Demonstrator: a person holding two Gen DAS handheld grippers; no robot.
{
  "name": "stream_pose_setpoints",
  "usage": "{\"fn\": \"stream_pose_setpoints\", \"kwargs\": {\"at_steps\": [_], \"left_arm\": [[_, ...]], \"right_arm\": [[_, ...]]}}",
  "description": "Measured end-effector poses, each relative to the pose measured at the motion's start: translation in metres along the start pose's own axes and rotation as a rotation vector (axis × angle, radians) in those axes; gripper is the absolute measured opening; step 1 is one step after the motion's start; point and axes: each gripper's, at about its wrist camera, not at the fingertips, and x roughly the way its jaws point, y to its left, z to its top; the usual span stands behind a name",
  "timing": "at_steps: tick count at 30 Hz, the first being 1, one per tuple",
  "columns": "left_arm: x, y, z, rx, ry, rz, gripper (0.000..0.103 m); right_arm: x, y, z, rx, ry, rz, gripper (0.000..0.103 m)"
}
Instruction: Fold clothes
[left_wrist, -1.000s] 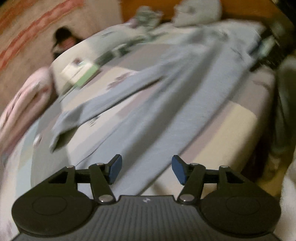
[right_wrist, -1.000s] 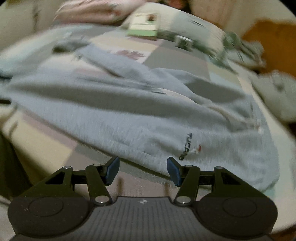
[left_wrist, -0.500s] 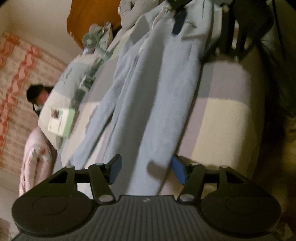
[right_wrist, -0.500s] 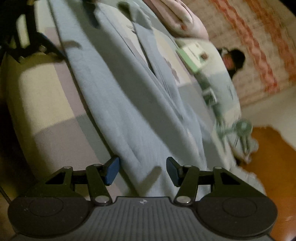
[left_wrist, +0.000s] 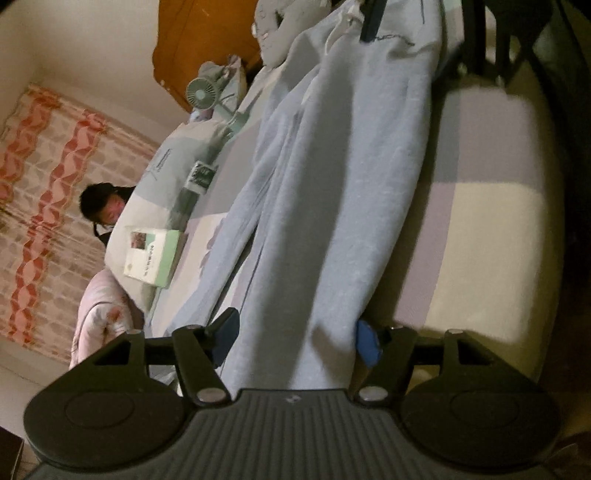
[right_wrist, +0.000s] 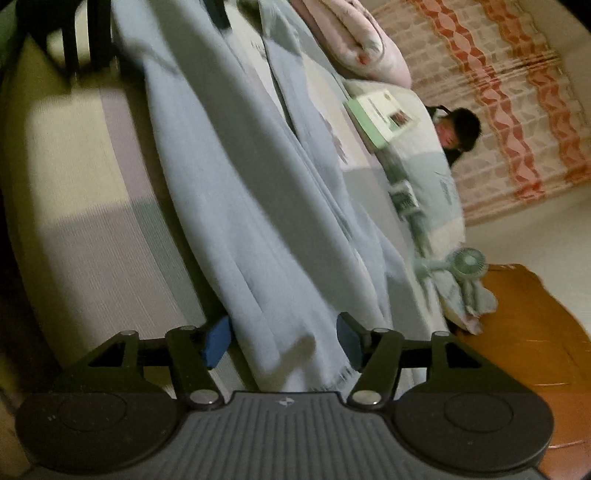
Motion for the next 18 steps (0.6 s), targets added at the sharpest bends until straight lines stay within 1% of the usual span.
{"fn": "stream_pose_setpoints", "kwargs": {"at_steps": [1,3,5,7,8,10,12,13,14,15,16,17,18], "left_arm": [[0.001,-0.002,0.003,0.001,-0.005,0.001,0.06],[0.003,-0.006,0.011,0.004,-0.017,0.003,0.055],[0.003,-0.015,0.021,0.025,-0.053,0.005,0.048],[0.004,-0.022,0.029,0.034,-0.079,-0.008,0.036],[0.005,-0.023,0.031,0.026,-0.082,-0.023,0.033],[0.008,-0.022,0.033,-0.005,-0.078,-0.064,0.014],[0.009,-0.016,0.033,-0.059,-0.068,-0.116,0.007],[0.009,-0.013,0.033,-0.085,-0.062,-0.131,0.005],[0.009,-0.009,0.033,-0.113,-0.055,-0.147,0.004],[0.009,-0.003,0.033,-0.154,-0.046,-0.174,0.003],[0.011,0.004,0.033,-0.197,-0.039,-0.198,0.003],[0.011,0.011,0.033,-0.238,-0.034,-0.217,0.003],[0.01,0.017,0.033,-0.274,-0.03,-0.234,0.002]], "right_arm": [[0.001,0.001,-0.002,-0.008,0.007,-0.014,0.067],[0.002,0.006,0.004,-0.024,0.004,-0.034,0.067],[0.002,0.015,0.01,-0.068,-0.016,-0.061,0.067],[0.002,0.023,0.013,-0.113,-0.042,-0.084,0.066],[0.003,0.02,0.012,-0.102,-0.04,-0.078,0.066],[0.006,0.014,0.01,-0.081,-0.035,-0.067,0.066],[0.006,0.014,0.005,-0.083,-0.029,-0.08,0.066],[0.005,0.014,0.003,-0.09,-0.025,-0.093,0.066],[0.004,0.016,0.0,-0.096,-0.024,-0.102,0.06],[0.003,0.018,-0.002,-0.103,-0.029,-0.096,0.048],[0.003,0.02,-0.004,-0.111,-0.028,-0.082,0.038],[0.003,0.024,-0.005,-0.121,-0.025,-0.069,0.018],[0.003,0.028,-0.006,-0.135,-0.021,-0.064,0.011]]}}
